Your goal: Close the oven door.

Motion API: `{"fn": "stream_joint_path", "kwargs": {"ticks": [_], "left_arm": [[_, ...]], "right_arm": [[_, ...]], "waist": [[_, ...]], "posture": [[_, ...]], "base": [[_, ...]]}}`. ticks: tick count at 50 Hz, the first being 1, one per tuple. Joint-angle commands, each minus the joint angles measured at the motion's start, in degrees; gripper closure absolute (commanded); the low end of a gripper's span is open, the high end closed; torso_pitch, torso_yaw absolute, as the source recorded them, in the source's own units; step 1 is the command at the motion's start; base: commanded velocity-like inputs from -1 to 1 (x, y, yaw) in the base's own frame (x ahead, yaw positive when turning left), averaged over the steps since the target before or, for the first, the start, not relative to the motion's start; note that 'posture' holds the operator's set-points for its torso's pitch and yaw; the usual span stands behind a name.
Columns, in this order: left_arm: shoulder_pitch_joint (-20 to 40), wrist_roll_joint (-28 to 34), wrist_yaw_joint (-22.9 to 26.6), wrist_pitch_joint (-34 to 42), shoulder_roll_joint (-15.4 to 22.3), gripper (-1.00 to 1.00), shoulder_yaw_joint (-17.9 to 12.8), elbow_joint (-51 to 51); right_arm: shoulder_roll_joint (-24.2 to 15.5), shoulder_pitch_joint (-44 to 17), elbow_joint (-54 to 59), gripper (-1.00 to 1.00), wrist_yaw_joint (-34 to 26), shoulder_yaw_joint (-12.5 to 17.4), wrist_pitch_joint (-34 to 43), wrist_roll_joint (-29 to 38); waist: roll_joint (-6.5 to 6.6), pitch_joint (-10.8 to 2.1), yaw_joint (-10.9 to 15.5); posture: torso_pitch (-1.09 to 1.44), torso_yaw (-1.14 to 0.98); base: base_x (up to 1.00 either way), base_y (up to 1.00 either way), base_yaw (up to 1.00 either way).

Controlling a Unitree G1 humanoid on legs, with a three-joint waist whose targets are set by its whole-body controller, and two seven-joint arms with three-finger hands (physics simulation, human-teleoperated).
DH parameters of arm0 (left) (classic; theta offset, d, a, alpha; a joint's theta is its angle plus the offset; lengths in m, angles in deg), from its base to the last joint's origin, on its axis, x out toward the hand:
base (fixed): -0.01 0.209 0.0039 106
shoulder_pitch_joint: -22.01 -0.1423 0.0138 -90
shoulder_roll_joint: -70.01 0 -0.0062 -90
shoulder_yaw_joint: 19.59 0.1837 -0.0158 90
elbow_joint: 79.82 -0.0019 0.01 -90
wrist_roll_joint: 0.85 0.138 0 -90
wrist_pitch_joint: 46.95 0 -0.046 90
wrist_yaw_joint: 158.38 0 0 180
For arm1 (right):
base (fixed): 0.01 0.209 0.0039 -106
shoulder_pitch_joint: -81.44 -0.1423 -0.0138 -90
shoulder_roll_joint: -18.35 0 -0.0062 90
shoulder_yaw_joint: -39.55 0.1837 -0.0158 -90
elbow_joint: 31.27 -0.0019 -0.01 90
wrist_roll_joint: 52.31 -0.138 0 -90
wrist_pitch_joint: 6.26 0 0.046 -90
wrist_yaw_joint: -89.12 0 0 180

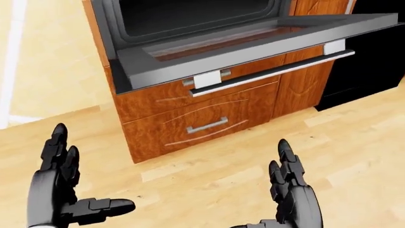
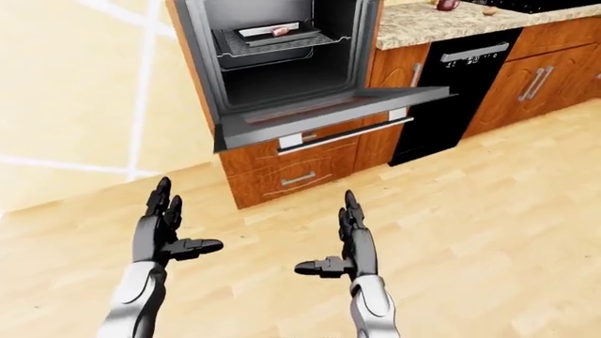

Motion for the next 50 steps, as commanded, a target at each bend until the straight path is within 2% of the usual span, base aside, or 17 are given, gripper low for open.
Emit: {"fn": "stream_joint_path", "kwargs": {"ticks": [1,6,9,10,11,15,19,20,21,27,35,36,38,40,45,47,50], "left_arm": [[1.5,-0.1,0.4,-1.9,0.0,-1.0,0.7,3.0],[1.6,-0.1,0.4,-1.8,0.0,-1.0,0.6,3.0],[1.6,-0.1,0.5,-1.9,0.0,-1.0,0.6,2.9],[1.6,-0.1,0.5,-1.9,0.0,-1.0,0.6,2.9],[1.6,-0.1,0.5,-1.8,0.0,-1.0,0.6,3.0],[1.7,-0.1,0.5,-1.8,0.1,-1.0,0.5,3.0],[1.6,-0.1,0.4,-1.7,0.1,-1.0,0.6,3.1],[1.6,-0.1,0.5,-1.8,0.0,-1.0,0.6,3.0],[1.6,-0.1,0.5,-1.8,0.0,-1.0,0.6,3.0],[1.7,-0.1,0.4,-1.7,0.0,-1.0,0.6,3.1],[1.8,-0.2,0.3,-1.0,0.0,-1.0,0.6,3.8],[1.8,-0.2,0.3,-0.9,0.0,-1.0,0.5,3.9],[1.7,-0.2,0.3,-1.0,0.0,-1.0,0.6,3.9],[1.8,-0.2,0.3,-1.1,0.0,-1.0,0.6,3.7],[1.7,-0.2,0.3,-1.0,0.0,-1.0,0.6,3.9],[1.7,-0.2,0.3,-0.9,0.1,-1.0,0.5,4.0],[1.7,-0.2,0.3,-0.9,0.1,-1.0,0.5,4.0]], "right_arm": [[-0.5,-1.3,-3.0,-1.0,0.2,1.0,-2.2,-0.2],[-0.2,-1.4,-3.3,-1.0,0.4,1.3,-2.4,-1.5],[-0.3,-1.3,-3.3,-1.0,0.6,1.3,-2.8,-1.5],[-0.3,-1.3,-3.2,-1.0,0.5,1.3,-2.9,-1.5],[-0.3,-1.3,-3.3,-1.0,0.5,1.2,-2.8,-1.5],[-0.3,-1.3,-3.3,-1.0,0.3,1.1,-2.7,-1.7],[-0.3,-1.6,-2.8,-1.0,0.6,1.3,-3.5,-1.6],[-0.4,-1.6,-2.6,-1.0,0.6,1.1,-3.7,-1.1],[-0.4,-1.7,-2.5,-1.0,0.9,1.1,-3.6,-0.7],[-0.5,-1.6,-3.2,-1.0,0.6,0.8,-2.4,-0.4],[-0.4,-1.5,-4.0,-1.0,-0.1,1.0,-0.9,-1.7],[-0.4,-1.4,-4.3,-1.0,-0.1,1.1,-0.8,-1.8],[-0.4,-1.2,-4.6,-1.0,-0.3,1.2,-0.8,-2.1],[-0.4,-1.2,-4.7,-1.0,-0.5,1.1,-0.8,-2.4],[-0.4,-1.1,-4.8,-1.0,-0.7,1.0,-0.8,-2.5],[-0.3,-1.0,-4.8,-1.0,-0.8,0.9,-0.8,-2.5],[-0.3,-0.9,-5.1,-1.0,-0.8,0.9,-0.6,-2.6]], "waist": [[-0.15,-1.19,-0.4],[-3.29,-0.41,0.6],[-6.94,-0.9,1.2],[-5.17,-0.54,0.9],[-5.42,-1.78,0.5],[-3.96,-1.67,-0.3],[0.12,-0.49,-0.3],[0.81,-1.15,-0.9],[-0.84,-1.12,-1.0],[-3.27,-1.76,-0.6],[-3.62,-2.45,-0.3],[-3.35,-3.43,-0.4],[-3.45,-2.08,-0.3],[-2.93,-1.86,-0.3],[-0.24,-0.51,-0.4],[-1.47,-0.67,-0.5],[-2.0,-0.43,-0.5]], "posture": [[0.0,0.0],[0.0,0.0],[0.0,0.0],[0.0,0.0],[0.0,0.0],[0.0,0.0],[0.0,0.0],[0.0,0.0],[0.0,0.0],[0.0,0.0],[0.0,0.0],[0.0,0.0],[0.0,0.0],[0.0,0.0],[0.0,0.0],[0.0,0.0],[0.0,0.0]], "base": [[0.0,0.0,-0.27],[0.0,0.0,-0.15],[0.0,0.0,0.0],[0.0,0.0,0.0],[0.0,0.0,-0.09],[0.0,0.0,-0.12],[0.0,0.0,-0.11],[0.0,0.0,0.0],[0.0,0.0,0.0],[0.0,0.0,0.0],[0.0,0.0,0.0],[0.0,0.06,0.0],[0.0,0.08,0.0],[0.04,0.09,0.0],[0.1,0.12,0.0],[0.12,0.16,0.0],[0.13,0.16,0.0]]}}
